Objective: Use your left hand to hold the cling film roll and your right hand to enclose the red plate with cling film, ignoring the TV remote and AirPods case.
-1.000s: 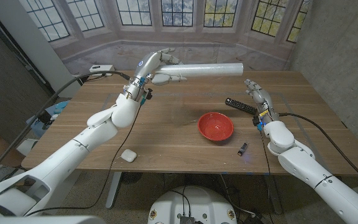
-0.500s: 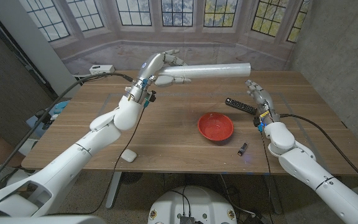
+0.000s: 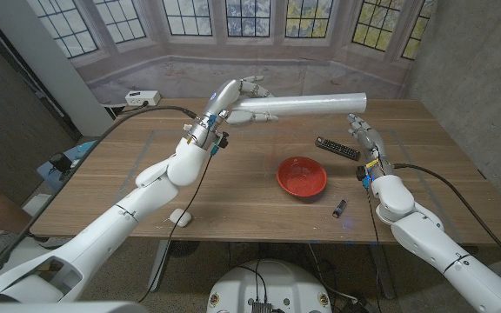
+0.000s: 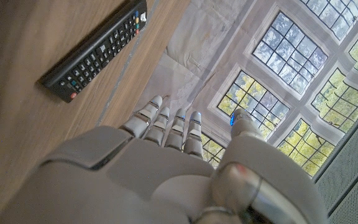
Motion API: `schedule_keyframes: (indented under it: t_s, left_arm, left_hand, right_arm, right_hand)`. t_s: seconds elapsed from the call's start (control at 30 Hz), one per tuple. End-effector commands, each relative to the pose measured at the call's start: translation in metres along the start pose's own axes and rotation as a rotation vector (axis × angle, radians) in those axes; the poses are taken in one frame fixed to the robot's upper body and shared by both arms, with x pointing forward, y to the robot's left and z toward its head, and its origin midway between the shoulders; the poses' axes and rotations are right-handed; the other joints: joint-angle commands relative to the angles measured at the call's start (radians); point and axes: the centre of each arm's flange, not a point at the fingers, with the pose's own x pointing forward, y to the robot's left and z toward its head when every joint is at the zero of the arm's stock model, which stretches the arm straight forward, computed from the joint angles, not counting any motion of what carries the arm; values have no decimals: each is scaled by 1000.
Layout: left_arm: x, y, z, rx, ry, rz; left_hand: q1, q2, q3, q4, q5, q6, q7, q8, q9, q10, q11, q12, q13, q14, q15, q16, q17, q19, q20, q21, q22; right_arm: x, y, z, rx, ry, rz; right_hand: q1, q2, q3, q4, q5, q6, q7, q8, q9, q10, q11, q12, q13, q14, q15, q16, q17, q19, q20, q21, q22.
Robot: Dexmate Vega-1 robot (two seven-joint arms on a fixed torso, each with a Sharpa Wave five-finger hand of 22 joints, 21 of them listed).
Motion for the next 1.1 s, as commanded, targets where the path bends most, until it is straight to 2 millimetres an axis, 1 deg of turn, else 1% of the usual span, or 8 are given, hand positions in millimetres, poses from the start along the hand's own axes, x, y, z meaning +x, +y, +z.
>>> schedule_keyframes:
  t_s: [0.03, 0.37, 0.5, 0.83, 1.1]
  left_arm:
    - [6, -35, 13, -119, -27, -68]
    - [11, -46, 15, -173, -32, -91]
    - [12, -52, 17, -221, -23, -106]
    - [3, -60, 22, -301, 5, -151]
    - [-3, -60, 30, -371, 64, -189]
  left_hand:
    - [308, 312, -4, -1, 2, 6, 3, 7, 1, 6, 1, -4, 2, 3, 0, -2, 3, 1, 7, -3, 2]
    - [309, 313, -5, -1, 3, 4, 2, 6, 1, 6, 2, -5, 6, 2, 0, -2, 3, 0, 9, -3, 3]
    - [309, 313, -6, -1, 3, 5, 3, 6, 2, 5, 3, -6, 6, 1, 0, -3, 4, 0, 9, -3, 3]
    - [310, 313, -7, -1, 3, 1, 4, 4, 2, 5, 2, -8, 9, -1, 0, -4, 3, -1, 9, -3, 3]
    - [311, 315, -7, -1, 4, 2, 7, 4, 2, 3, 3, -10, 10, -1, 0, -4, 4, -1, 11, -3, 3]
  right_arm:
    - [-14, -3, -4, 14, -1, -34]
    - [-18, -6, -3, 16, -2, -49]
    - [-19, -5, -3, 18, -3, -54]
    - [-24, -5, -4, 17, 0, -67]
    - [-27, -6, -5, 16, 4, -72]
  right_hand:
    - [12, 3, 6, 0, 0, 3, -3, 4, 2, 6, -3, 2, 2, 10, -69, 0, 2, 5, -2, 1, 4]
    - [13, 3, 6, 0, 0, 4, -1, 4, 3, 7, -3, 2, 2, 10, -70, 0, 2, 5, -4, 1, 4]
    - [13, 4, 6, 0, 0, 4, -2, 3, 3, 7, -3, 2, 2, 10, -70, 0, 2, 5, -4, 0, 4]
    - [13, 5, 7, 0, 0, 5, -2, 3, 3, 7, -3, 1, 2, 10, -71, -1, 2, 5, -6, 0, 4]
    - [14, 6, 7, 0, 0, 4, -2, 3, 3, 7, -3, 1, 3, 10, -71, -1, 3, 6, -7, 1, 3]
